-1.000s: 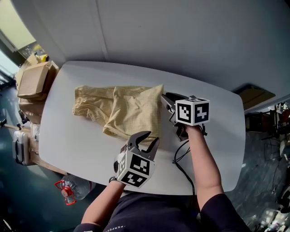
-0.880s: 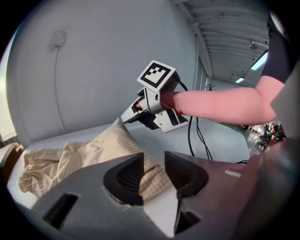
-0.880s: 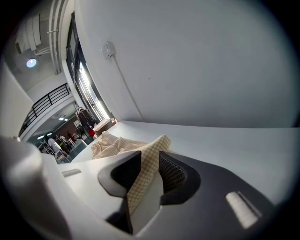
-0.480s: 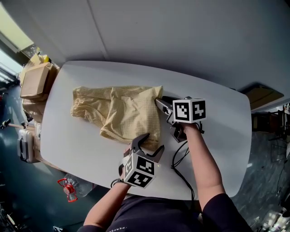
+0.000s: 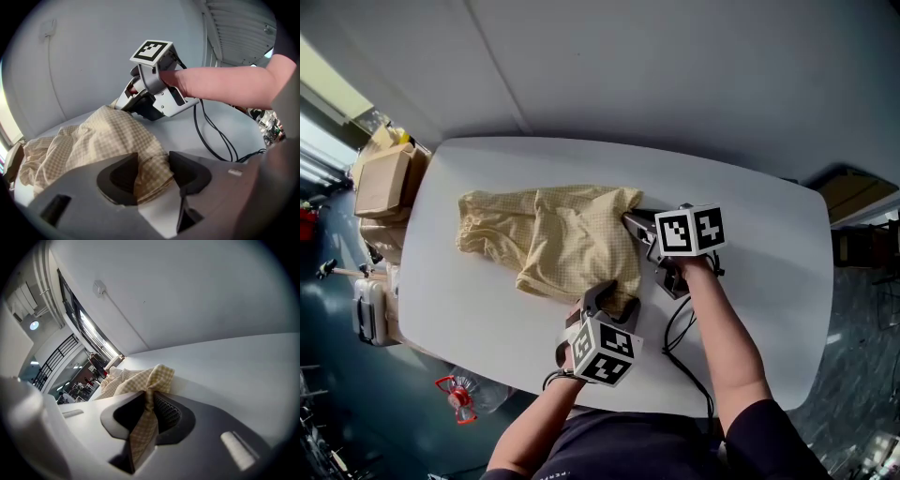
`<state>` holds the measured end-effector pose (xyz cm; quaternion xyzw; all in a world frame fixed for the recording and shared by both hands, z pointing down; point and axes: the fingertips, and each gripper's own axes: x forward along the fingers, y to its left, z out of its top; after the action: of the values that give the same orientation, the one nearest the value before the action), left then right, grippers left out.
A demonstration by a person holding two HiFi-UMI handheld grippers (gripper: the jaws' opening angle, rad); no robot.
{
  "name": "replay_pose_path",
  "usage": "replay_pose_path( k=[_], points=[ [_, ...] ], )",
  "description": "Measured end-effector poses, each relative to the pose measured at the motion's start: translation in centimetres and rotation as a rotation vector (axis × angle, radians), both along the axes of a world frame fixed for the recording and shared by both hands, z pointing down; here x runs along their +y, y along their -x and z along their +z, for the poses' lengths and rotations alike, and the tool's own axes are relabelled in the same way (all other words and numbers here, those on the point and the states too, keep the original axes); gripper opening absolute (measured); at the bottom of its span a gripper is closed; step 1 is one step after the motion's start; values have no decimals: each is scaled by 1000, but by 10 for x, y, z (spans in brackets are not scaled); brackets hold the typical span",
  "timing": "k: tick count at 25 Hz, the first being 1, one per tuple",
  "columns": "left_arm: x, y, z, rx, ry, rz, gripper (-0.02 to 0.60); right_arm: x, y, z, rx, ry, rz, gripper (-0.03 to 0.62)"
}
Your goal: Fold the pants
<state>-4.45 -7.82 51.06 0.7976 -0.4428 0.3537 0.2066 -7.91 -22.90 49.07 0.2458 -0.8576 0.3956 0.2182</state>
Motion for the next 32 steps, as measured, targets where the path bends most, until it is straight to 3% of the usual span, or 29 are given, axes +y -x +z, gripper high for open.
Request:
replay_pose_path(
  k=[4,5,9,15,20,25,32],
  points=[
    [-3,3,1,12,-11,6,175,1,-1,1,-8,-11,21,34],
    [-4,5,-1,30,-9,8,138,1,-2,0,-6,-21,32,29],
    [-4,9,-16,171,2,20,35,0,-6,-11,18,-50,68,23],
    [6,28,-61,321,-54,95,26,5,14,-55,-20,-94,116,21],
    [14,68,-98,388,-114,136,26,10,52,-93,-74,-129,187,21],
    [14,112,-119,468,-140,120,26,10,89,-112,-71,-164,235,21],
    [12,169,-135,512,-174,73,28,9,139,-126,-52,-193,248,21]
  ],
)
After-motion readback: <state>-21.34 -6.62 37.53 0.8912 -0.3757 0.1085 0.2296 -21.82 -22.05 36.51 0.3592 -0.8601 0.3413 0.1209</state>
